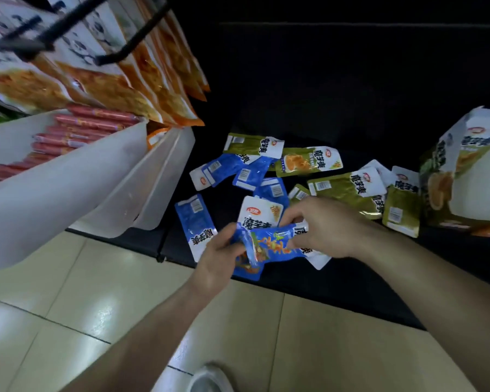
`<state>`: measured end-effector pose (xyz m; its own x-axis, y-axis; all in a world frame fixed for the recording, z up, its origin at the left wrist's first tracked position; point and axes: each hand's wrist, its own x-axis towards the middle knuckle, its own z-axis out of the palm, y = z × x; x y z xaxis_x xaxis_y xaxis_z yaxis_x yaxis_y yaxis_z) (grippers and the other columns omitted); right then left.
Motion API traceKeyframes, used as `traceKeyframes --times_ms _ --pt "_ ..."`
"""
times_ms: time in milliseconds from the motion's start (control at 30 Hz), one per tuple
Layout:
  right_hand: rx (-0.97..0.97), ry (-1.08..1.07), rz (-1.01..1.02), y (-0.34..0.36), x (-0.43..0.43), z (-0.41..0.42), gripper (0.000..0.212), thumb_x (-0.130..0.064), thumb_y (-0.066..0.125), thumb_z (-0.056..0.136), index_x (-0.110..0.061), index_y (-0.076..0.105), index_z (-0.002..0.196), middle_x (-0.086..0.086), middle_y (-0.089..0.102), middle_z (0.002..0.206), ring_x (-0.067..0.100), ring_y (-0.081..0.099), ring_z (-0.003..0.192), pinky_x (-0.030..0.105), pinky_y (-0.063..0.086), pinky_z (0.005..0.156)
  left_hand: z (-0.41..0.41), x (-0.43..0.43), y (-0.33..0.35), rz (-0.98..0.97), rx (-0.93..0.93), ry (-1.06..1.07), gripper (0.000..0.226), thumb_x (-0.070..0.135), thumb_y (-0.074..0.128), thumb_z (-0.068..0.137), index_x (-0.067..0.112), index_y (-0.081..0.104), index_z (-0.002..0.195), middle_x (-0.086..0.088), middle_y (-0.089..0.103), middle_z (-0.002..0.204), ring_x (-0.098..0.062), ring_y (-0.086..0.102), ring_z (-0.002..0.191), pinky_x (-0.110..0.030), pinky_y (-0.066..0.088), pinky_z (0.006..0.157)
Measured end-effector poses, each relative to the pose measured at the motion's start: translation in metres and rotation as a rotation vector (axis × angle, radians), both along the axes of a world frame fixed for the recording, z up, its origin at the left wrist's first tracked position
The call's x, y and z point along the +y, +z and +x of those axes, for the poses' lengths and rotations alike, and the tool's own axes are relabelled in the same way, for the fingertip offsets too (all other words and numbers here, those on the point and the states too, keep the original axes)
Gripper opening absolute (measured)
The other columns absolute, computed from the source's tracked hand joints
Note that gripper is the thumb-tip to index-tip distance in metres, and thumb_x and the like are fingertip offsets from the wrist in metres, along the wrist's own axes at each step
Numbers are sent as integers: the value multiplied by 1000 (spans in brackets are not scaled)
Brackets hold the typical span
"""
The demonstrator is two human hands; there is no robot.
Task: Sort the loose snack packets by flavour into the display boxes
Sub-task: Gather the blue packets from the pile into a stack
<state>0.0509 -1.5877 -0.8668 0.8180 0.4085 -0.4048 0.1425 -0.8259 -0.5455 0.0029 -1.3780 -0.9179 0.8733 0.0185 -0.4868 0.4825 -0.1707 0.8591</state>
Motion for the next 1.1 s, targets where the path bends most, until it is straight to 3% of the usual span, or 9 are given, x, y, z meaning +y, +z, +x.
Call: traceKeyframes --times_ms 100,167,267,367,500,600,667,933,1100 --pt "23 -33 10 -9 2 -1 30 -38 80 82 -41 69 109 -19 56 101 0 53 86 21 39 65 -7 -7 -6 -74 -8 69 33 -13 36 99 5 58 81 9 67 56 -2 63 53 -19 53 51" --pt "72 33 -2 -14 7 -2 27 -38 79 84 -43 69 108 -22 50 89 -4 45 71 17 30 56 -7 -1 -8 -218 55 178 27 7 41 104 9 64 91 9 73 67 -4 68 61 -31 57 63" --pt "61 39 40 -20 23 -4 25 -40 80 81 -44 66 101 -16 58 100 -2 50 78 23 40 61 -7 16 -5 -73 69 -61 29 34 54 101 8 66 93 9 72 77 -8 68 71 -36 58 67" --pt "-38 -77 152 -30 41 -8 37 -42 87 71 -37 61 97 -16 62 105 5 59 85 31 52 73 -12 24 -15 -75 40 -218 22 19 72 91 2 60 94 -8 69 78 -13 64 69 -29 56 63" --pt "-254 -398 291 -55 44 -2 44 -44 79 80 -33 52 113 -14 56 102 12 58 90 32 50 73 -12 34 -29 -44 -27 8 12 7 69 91 2 62 83 1 67 64 -15 59 55 -29 53 59" --pt "-211 -359 10 -84 37 6 50 -43 61 95 -25 48 139 2 57 130 27 54 119 41 48 95 -13 41 -34 -90 50 153 5 4 69 90 8 69 93 0 75 81 -15 71 71 -32 58 66" --pt "-177 -265 -170 -96 37 5 66 -47 68 89 -24 43 145 6 48 140 31 43 130 44 42 104 -16 44 -37 -110 105 199 13 6 70 90 18 71 96 -2 77 90 -18 74 78 -33 59 65" --pt "-282 -253 -361 -98 29 7 80 -70 66 78 -21 48 138 10 50 134 35 50 121 44 43 99 -14 53 -41 -146 87 327 21 20 75 88 11 71 107 -9 76 98 -30 72 85 -53 58 87" --pt "-240 -233 -221 -94 21 2 69 -45 83 75 -22 48 129 5 47 127 31 55 110 38 43 84 -9 53 -41 -150 47 360 11 16 60 99 13 67 106 7 72 72 -10 68 62 -26 55 54"
